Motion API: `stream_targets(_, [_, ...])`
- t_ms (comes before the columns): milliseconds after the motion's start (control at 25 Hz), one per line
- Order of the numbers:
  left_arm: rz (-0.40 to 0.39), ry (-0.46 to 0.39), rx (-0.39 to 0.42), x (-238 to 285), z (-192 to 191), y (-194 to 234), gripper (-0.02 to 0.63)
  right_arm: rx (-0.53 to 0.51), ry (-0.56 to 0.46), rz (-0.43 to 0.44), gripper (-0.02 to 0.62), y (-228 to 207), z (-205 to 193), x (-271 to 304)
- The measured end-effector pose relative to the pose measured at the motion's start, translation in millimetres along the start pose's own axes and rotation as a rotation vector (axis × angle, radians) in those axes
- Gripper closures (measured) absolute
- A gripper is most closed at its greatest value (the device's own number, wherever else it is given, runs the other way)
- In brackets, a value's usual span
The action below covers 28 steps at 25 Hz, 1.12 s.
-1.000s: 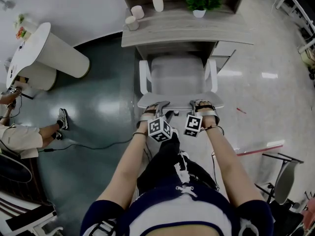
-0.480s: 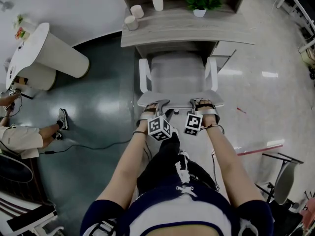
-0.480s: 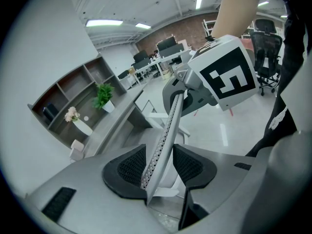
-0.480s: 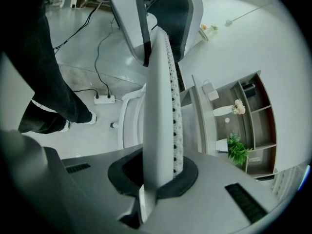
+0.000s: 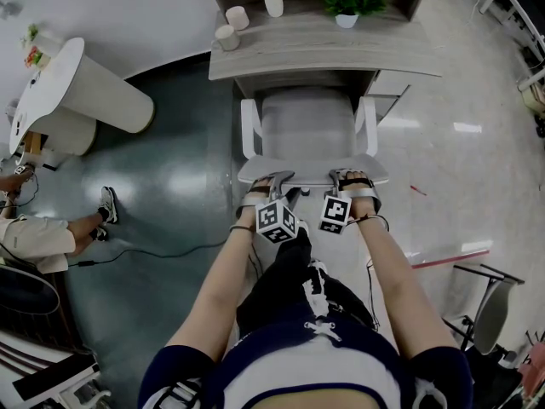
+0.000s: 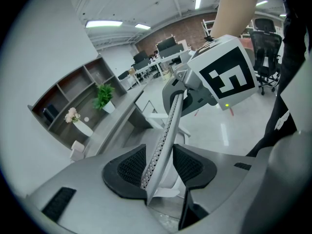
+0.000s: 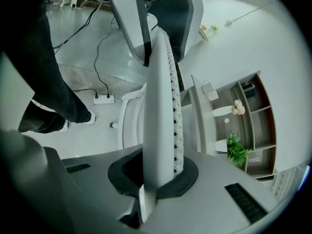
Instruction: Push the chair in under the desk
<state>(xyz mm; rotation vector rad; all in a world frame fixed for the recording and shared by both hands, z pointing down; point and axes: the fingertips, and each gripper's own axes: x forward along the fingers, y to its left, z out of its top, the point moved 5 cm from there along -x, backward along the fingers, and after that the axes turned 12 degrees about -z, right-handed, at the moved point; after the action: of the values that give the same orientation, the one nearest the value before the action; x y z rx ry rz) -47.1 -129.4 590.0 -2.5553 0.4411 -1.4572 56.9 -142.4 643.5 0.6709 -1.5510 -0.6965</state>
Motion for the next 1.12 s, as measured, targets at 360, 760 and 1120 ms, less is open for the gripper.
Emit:
stream_targets(360, [0.008,-0.006,0.008,4,-1,6,0.426,-0.003,0.004,0.005,0.583,-3,-1,7])
stream_targets(760, [0.014,-0.008,0.014,8,0,19,0.426,0.0,0.005,-0.001,0.583,-12,-3,16])
stream_targets(1120, [0.017,-0.01,0.02,11,2,26,0.426,-0.001,0.008,-0.002,0.583,-18,-4,22])
